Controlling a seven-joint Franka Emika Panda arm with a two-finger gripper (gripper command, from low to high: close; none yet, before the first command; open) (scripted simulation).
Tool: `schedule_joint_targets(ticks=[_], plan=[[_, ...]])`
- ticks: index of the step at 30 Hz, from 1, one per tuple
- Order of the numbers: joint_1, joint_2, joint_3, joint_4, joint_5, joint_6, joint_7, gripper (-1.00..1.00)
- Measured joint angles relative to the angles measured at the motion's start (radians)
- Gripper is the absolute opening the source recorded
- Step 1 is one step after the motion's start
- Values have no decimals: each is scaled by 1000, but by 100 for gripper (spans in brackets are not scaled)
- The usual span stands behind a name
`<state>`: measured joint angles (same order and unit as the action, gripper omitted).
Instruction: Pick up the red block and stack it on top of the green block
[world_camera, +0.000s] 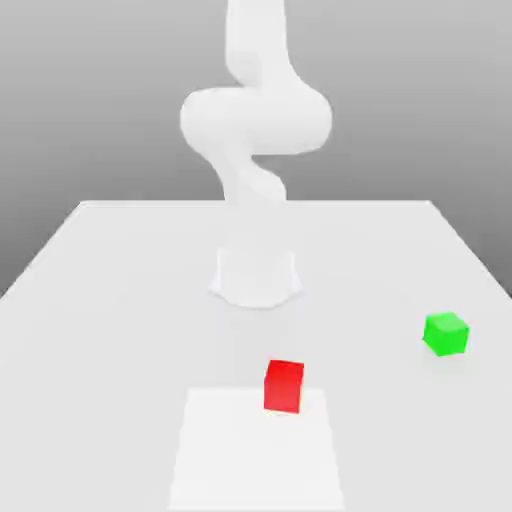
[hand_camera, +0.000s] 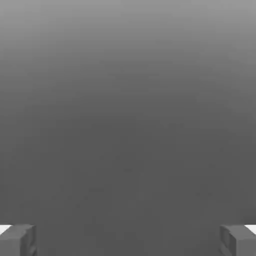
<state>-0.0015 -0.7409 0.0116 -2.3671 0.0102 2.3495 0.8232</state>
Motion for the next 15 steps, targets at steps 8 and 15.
schedule_joint_targets(ticks=[8, 15], plan=[[5, 229, 45, -255, 27, 188, 97, 0], [7, 455, 99, -498, 46, 369, 199, 0]])
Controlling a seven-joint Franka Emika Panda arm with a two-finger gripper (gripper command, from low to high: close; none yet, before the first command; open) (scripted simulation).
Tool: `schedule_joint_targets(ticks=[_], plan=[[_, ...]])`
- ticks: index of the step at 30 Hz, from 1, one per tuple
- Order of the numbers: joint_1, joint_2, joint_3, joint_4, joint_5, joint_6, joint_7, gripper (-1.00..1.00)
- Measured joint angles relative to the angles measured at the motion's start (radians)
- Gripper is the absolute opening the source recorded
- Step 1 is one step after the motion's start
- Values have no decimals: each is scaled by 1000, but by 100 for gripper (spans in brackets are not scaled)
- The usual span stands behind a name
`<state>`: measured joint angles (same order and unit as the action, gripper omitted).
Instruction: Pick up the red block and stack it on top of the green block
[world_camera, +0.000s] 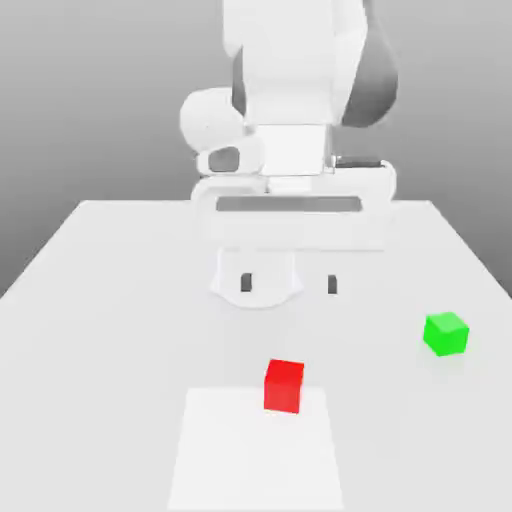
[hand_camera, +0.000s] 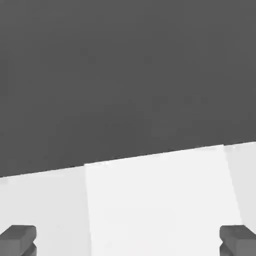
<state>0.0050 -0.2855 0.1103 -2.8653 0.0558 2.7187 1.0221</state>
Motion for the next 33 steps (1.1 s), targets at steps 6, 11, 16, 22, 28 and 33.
schedule_joint_targets(ticks=[6, 11, 16, 22, 28, 33], plan=[[2, 340, -8, -63, -98, 267, 122, 0], [57, 447, -73, -50, -140, 358, 154, -100], [61, 451, -77, -49, -145, 363, 157, -100], [51, 259, -42, -77, -54, 198, 93, -100], [154, 152, -10, -74, -17, 89, -59, -100], [295, 140, 47, -49, 3, 53, -266, -100]])
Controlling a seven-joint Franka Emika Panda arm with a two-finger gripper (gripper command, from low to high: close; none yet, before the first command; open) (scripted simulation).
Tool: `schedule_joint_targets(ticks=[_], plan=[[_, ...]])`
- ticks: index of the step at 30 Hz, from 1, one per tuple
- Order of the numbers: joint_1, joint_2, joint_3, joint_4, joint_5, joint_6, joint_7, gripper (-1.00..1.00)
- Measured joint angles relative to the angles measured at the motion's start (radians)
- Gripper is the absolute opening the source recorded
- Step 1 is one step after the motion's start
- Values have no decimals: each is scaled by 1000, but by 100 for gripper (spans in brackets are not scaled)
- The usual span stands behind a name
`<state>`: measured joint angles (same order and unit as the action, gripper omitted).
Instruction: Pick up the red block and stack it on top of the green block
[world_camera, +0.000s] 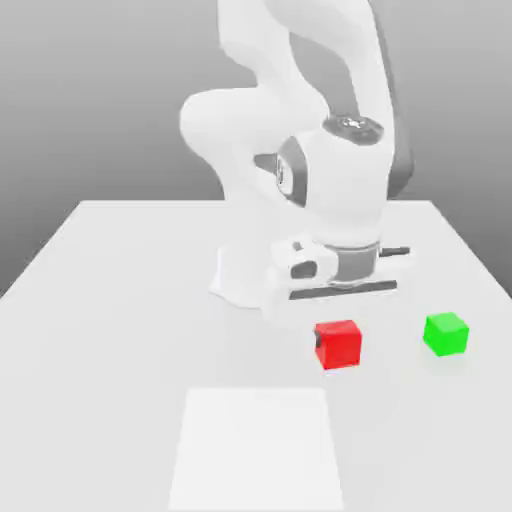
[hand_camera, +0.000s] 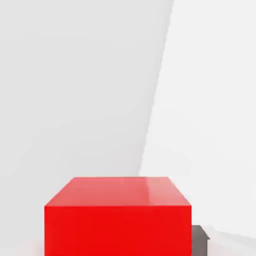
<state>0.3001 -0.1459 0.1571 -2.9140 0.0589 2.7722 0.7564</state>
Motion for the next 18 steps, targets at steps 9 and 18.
schedule_joint_targets(ticks=[9, 18], plan=[[263, -17, 97, 46, 37, -62, -376, -100], [427, 52, 185, 84, 11, -32, -615, -100]])
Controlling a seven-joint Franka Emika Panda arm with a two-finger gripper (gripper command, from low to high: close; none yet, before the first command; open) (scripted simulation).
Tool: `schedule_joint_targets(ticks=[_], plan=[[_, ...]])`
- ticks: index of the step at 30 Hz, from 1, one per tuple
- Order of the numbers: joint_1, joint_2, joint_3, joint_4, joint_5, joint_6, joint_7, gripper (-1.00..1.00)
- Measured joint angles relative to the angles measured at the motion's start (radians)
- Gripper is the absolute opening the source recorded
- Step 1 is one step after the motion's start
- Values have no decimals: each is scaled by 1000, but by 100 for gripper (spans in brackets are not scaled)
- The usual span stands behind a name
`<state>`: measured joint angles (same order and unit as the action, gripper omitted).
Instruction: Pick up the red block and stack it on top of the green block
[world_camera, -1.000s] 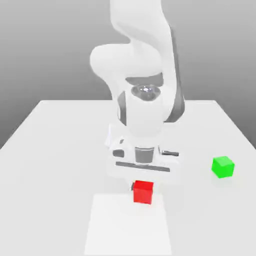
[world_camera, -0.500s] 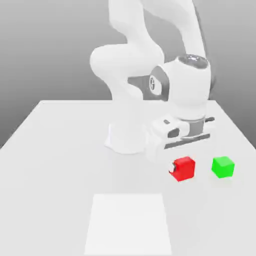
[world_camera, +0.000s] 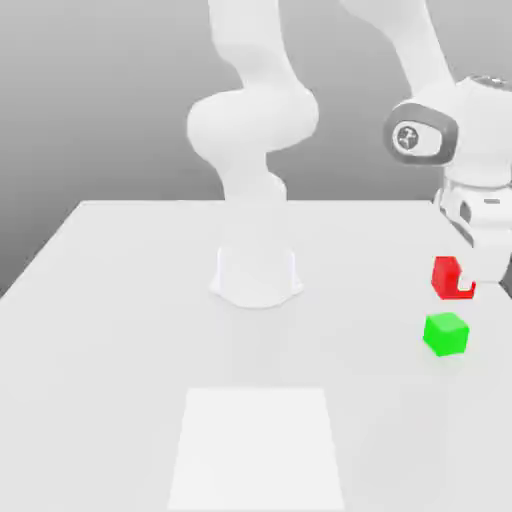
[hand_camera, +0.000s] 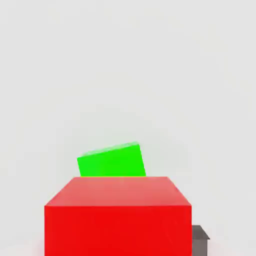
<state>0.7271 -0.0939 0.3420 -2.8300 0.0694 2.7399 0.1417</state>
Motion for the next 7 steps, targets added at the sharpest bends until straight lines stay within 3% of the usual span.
schedule_joint_targets(ticks=[4, 5, 7], plan=[[-9, 139, -24, 6, -136, 126, 93, -100], [-2, 166, -36, 7, -167, 150, 114, 100], [-2, 166, -36, 7, -167, 150, 114, 100]])
